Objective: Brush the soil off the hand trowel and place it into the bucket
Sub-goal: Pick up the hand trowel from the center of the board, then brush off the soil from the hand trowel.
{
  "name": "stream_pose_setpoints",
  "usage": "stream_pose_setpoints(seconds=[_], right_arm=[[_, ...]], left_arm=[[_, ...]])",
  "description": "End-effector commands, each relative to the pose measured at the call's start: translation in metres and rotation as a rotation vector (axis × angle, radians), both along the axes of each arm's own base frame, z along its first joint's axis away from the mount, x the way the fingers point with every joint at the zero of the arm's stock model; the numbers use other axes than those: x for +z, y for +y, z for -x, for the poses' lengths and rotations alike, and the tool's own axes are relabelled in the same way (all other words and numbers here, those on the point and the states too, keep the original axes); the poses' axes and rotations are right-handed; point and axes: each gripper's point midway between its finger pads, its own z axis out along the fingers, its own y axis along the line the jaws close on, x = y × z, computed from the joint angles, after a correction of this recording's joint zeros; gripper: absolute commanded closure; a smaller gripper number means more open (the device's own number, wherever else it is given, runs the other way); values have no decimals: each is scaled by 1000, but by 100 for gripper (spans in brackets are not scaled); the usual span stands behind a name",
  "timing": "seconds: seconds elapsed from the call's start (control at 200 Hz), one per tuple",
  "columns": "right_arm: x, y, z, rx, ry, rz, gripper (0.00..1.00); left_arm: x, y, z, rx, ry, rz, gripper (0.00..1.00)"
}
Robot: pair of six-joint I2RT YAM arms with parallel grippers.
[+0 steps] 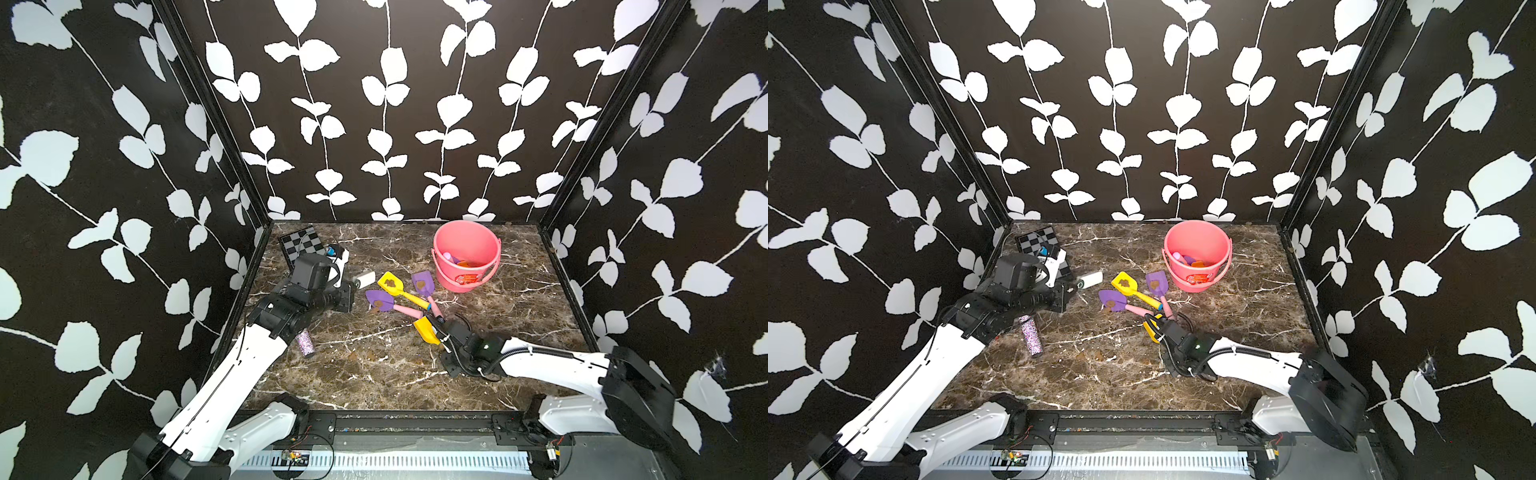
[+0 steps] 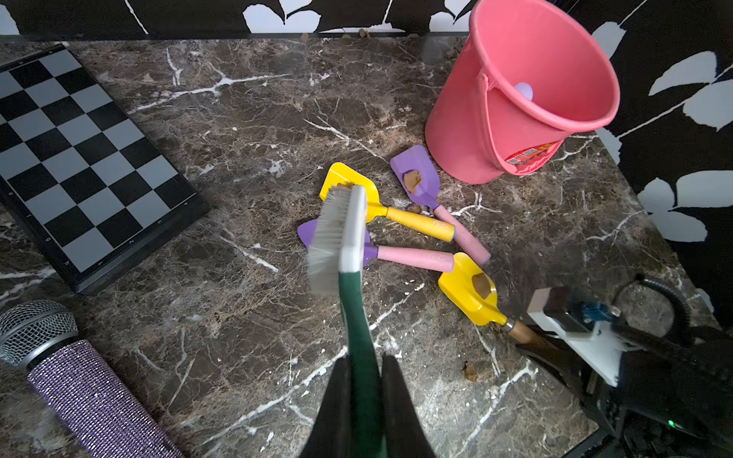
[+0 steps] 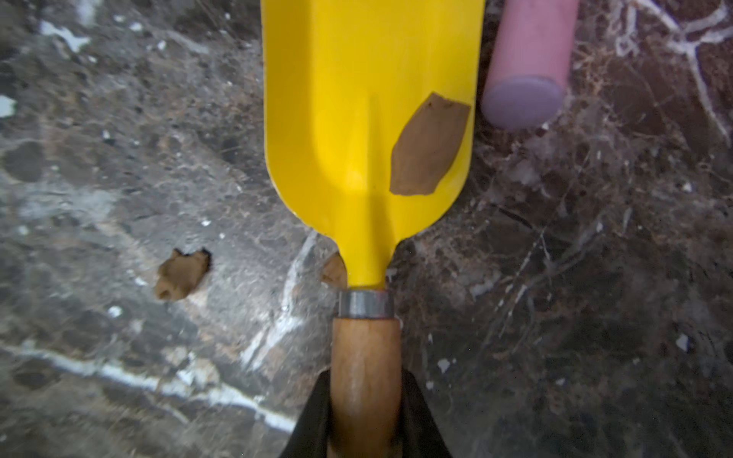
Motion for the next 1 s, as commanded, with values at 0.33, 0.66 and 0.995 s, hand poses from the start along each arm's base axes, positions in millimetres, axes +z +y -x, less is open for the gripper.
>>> stream_pose_setpoints(seconds=[0.33,0.66,0.995], right_arm=[[117,26,18,71,195,-251,100],[147,59,-28,183,47,-226,100],[152,87,-43,188,-31,-311,100]], left_arm=[[46,-40,33,-312,-173,186,100],[56,-58,39,-150,127,592,100],[5,-72,32,14,424,905,100]])
